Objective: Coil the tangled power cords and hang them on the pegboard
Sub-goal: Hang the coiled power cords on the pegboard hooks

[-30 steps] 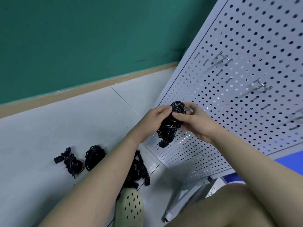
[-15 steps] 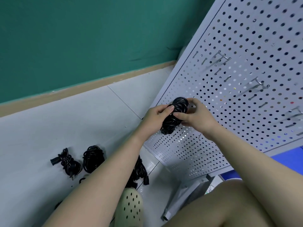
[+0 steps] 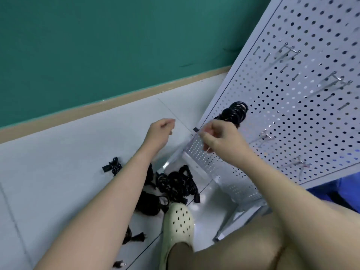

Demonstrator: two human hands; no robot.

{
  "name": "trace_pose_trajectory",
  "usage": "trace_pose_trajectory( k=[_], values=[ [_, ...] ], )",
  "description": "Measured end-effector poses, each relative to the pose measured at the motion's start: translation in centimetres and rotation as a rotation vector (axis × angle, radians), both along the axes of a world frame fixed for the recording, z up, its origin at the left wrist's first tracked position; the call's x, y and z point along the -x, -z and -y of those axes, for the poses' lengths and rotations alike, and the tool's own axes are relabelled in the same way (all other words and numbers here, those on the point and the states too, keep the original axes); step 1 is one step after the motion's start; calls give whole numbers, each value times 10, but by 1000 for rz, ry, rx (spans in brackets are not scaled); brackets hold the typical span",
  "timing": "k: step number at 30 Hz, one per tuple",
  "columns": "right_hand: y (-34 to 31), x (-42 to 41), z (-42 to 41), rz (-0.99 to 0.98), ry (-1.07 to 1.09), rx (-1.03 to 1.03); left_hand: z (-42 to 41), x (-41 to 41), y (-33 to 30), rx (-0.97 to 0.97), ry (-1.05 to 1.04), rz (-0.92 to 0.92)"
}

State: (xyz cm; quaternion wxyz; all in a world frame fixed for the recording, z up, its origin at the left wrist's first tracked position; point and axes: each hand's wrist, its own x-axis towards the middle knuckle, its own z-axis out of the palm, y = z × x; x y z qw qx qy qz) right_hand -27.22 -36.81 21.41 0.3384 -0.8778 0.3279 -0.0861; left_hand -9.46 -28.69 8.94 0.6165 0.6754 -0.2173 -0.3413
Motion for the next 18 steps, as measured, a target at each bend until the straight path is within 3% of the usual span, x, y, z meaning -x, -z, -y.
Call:
trace_pose_trajectory(
  k=[4, 8, 14, 18],
  values=[
    [94, -23, -28, -221, -139, -189, -64, -27, 45, -140, -122, -121],
    [179, -35, -40, -369, -126, -328, -126, -33, 91, -281, -226, -233],
    [264, -54, -77, -272, 94, -504, -179, -22, 151, -417, -247, -334],
    [289, -87, -97, -193, 118, -327, -181, -22, 174, -441, -262, -382]
  ],
)
